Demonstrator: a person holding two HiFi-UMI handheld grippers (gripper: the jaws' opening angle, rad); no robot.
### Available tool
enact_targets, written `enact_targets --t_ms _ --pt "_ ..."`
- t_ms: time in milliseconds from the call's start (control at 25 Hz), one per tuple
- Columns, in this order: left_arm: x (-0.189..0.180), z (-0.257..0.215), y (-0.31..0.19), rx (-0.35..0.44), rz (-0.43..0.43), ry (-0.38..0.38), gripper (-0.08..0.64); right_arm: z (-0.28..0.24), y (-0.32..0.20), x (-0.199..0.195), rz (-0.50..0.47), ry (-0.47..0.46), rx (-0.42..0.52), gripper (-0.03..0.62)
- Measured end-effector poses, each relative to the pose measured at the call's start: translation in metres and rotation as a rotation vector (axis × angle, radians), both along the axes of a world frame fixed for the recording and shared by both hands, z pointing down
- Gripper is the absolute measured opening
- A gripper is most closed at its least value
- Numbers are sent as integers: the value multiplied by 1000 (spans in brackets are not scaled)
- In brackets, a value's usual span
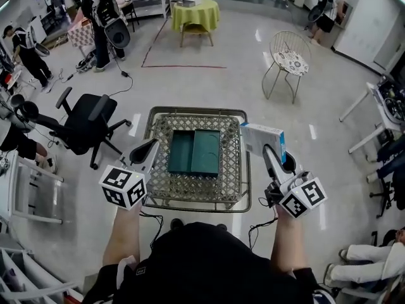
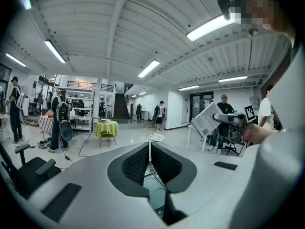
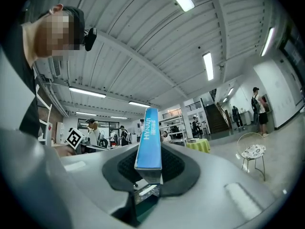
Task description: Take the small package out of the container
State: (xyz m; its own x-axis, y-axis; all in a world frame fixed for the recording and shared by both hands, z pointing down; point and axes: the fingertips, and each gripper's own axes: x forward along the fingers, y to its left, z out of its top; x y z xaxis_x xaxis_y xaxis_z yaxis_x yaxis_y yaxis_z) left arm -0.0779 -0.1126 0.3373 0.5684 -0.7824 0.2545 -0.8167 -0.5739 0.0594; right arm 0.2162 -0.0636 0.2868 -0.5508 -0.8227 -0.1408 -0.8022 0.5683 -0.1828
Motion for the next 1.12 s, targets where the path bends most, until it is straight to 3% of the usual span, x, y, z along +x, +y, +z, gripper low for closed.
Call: enact_targets --t_ms 240,520,680,1120 --pt "-24 -3 -7 24 -9 13 18 -17 0 -21 20 46 40 77" --pt "-34 -27 -22 90 6 -33 17 -31 -3 -21 86 67 53 77" --pt "-46 -27 -26 78 -22 -2 17 -39 0 -29 106 78 68 77" --pt "-50 -12 -20 48 8 12 17 -21 10 -40 109 39 18 77"
